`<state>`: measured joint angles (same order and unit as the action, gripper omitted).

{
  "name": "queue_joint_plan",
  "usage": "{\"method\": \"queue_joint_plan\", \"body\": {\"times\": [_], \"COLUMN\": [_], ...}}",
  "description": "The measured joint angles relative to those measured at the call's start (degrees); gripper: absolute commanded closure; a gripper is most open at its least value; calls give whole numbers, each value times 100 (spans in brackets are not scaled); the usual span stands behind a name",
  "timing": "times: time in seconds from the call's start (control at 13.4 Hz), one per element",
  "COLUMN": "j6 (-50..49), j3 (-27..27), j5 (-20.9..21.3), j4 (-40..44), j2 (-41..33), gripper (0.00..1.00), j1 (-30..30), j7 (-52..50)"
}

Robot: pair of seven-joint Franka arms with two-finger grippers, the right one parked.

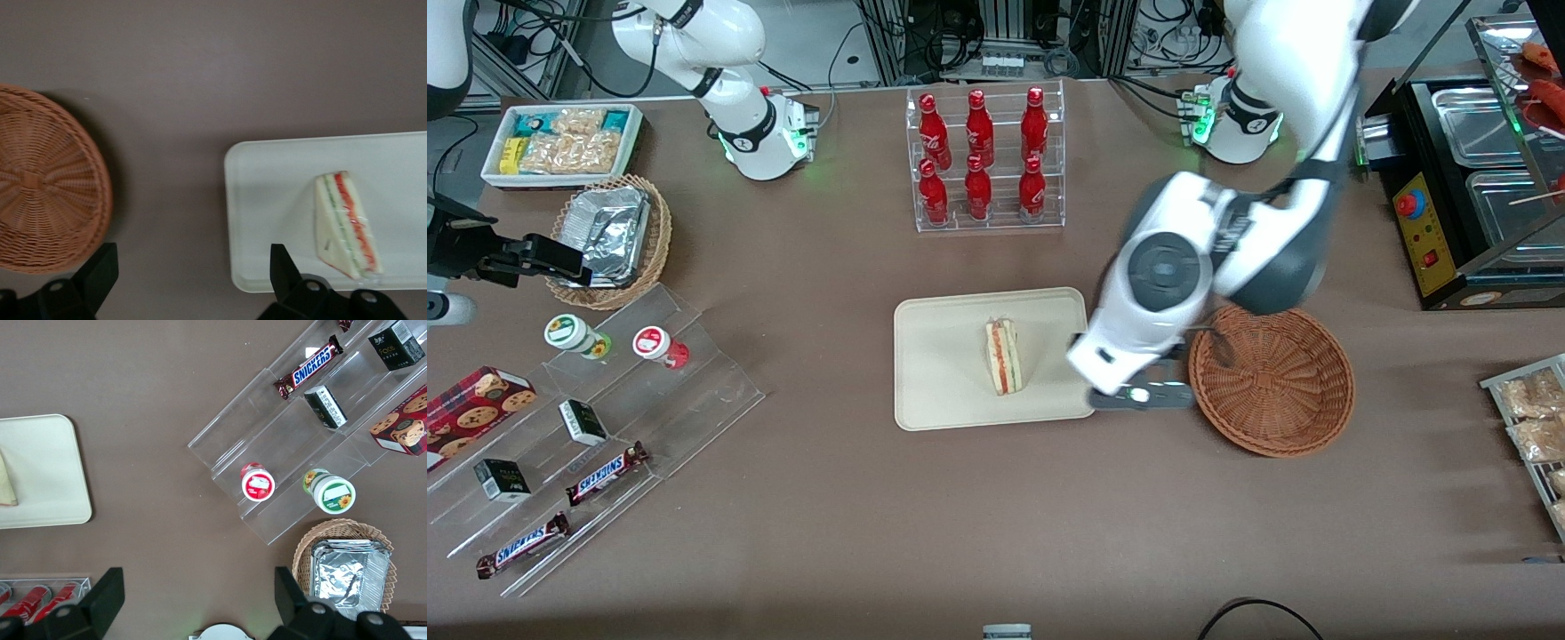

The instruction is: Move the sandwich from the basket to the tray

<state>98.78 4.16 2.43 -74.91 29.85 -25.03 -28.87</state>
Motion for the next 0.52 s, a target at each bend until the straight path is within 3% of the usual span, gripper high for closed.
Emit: {"method": "queue_joint_plan", "body": {"times": [0.52], "j6": [-47], "j3": [-8], "j5": [-282], "j4": [-1314], "j2": [-1287], "gripper": [0], "j1": [1352], "j7": [1905]}}
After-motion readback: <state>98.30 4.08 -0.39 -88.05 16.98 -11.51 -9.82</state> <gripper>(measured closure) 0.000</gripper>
